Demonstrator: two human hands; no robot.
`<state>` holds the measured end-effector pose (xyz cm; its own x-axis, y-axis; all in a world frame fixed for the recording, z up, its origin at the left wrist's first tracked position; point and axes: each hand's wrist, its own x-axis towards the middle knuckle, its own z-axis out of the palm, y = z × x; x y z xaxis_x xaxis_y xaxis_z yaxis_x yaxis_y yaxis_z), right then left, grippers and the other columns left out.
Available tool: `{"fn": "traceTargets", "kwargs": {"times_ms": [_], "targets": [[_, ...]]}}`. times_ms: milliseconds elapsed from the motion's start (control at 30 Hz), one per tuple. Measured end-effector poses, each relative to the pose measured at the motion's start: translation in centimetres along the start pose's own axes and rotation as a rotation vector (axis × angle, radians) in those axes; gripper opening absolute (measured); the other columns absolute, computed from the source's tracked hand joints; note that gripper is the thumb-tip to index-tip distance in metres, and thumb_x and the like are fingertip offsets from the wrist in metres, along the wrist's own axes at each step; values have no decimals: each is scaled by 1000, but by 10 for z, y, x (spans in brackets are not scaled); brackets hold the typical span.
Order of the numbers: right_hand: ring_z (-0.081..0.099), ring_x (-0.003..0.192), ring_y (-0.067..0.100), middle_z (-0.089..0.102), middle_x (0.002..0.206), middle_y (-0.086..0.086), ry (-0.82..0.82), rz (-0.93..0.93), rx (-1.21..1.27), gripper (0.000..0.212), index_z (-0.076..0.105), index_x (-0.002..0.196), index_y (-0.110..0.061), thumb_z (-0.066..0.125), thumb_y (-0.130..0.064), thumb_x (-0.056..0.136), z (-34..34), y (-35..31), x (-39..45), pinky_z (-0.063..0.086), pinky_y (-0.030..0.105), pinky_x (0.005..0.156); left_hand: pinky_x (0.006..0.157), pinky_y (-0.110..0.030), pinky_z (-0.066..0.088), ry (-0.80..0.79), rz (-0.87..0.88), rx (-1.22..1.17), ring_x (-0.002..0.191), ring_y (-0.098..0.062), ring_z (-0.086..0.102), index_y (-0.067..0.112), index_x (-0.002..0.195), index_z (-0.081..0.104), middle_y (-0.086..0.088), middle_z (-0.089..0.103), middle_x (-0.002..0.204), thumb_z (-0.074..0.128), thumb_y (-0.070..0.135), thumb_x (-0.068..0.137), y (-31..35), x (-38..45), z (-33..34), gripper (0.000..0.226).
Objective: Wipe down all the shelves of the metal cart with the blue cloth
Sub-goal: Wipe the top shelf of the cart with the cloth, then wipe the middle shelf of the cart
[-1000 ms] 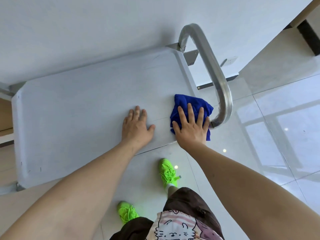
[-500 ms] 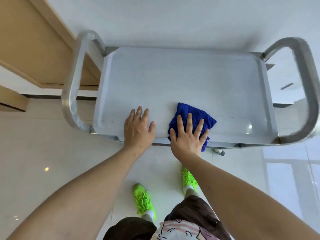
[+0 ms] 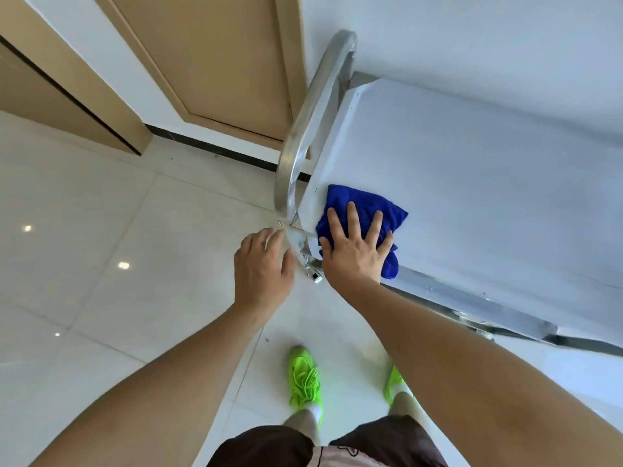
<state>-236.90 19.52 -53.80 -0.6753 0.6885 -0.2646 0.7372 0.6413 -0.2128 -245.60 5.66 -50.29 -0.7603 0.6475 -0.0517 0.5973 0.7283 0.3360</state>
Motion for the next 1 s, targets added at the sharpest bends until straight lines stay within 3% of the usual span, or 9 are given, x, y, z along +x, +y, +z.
{"fn": "traceTargets", "kwargs": {"times_ms": [133,267,433,600,767,1000], "targets": [[-2,145,45,8,164,-7,28,-46,-76,63,14,151,-43,48,-43,98,5,-24,4,12,66,112,95,-42,44,-14,-30,-13,119,-29,49,13,125,59,-7,60,128,56,28,93,-23,-5,12,35],[21,132,45,31,150,-4,104,-90,-111,84,32,141,-37,72,-14,71,3,-33,-6,31,58,99,99,-44,43,-45,-83,-49,124,-30,47,12,130,58,-9,59,131,55,30,95,-39,-17,24,39],[44,107,42,57,130,2,262,-264,40,68,60,125,-25,70,2,64,12,-21,-41,44,50,79,97,-46,43,-57,-109,-98,123,-31,48,9,129,58,-11,60,130,57,28,93,-40,-35,35,40],[51,90,39,64,115,1,202,-300,78,61,67,117,-22,68,7,63,39,14,-68,48,48,74,92,-48,45,-5,-128,-172,118,-35,51,8,123,61,-13,62,125,59,26,92,-24,-44,60,36],[51,88,39,66,114,3,168,-243,73,60,68,117,-20,69,8,64,84,62,-72,46,46,73,88,-45,46,44,-58,-120,113,-33,53,10,119,62,-11,63,122,60,27,91,-18,-55,110,33],[51,95,44,65,119,9,288,-179,116,59,67,121,-15,66,10,67,138,111,-38,47,52,76,94,-46,46,21,52,-121,117,-32,53,10,124,62,-11,62,126,58,29,91,-5,-46,195,38]]}}
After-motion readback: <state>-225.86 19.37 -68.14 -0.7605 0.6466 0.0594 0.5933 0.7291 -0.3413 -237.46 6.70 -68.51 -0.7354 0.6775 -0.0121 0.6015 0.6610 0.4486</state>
